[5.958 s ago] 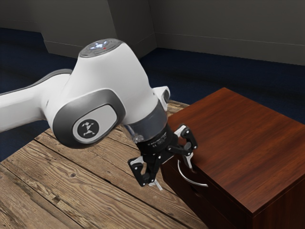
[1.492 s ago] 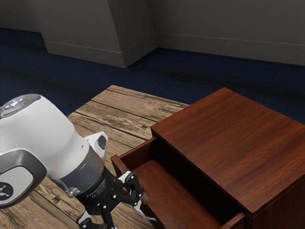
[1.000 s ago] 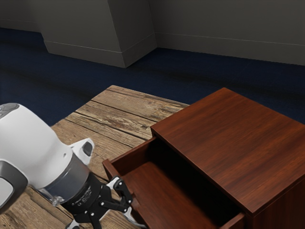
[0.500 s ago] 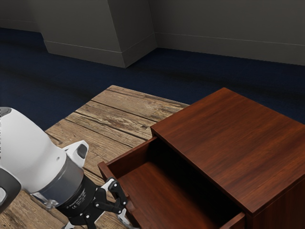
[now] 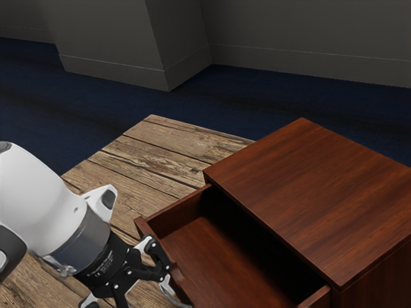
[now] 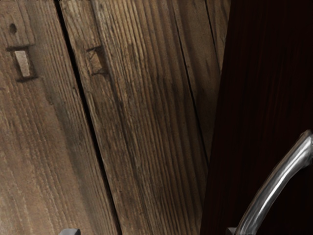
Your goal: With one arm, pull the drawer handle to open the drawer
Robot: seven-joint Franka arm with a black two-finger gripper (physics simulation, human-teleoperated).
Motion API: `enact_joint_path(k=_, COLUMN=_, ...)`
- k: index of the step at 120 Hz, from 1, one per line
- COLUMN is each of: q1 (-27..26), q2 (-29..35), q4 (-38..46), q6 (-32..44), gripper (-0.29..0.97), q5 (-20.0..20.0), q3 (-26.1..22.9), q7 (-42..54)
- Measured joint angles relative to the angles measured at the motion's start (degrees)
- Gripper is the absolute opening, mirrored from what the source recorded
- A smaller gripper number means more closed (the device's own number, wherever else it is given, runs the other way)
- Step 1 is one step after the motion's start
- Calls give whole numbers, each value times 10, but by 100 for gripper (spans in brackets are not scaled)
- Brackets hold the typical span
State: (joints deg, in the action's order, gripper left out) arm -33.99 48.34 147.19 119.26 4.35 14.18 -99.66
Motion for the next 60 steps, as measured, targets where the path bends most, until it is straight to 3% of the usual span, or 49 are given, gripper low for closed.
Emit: enact_joint_path(k=60, q1=1, q2=-7, q4=-35, q6=-7, gripper=36, q5=10, q3=1, q7=40)
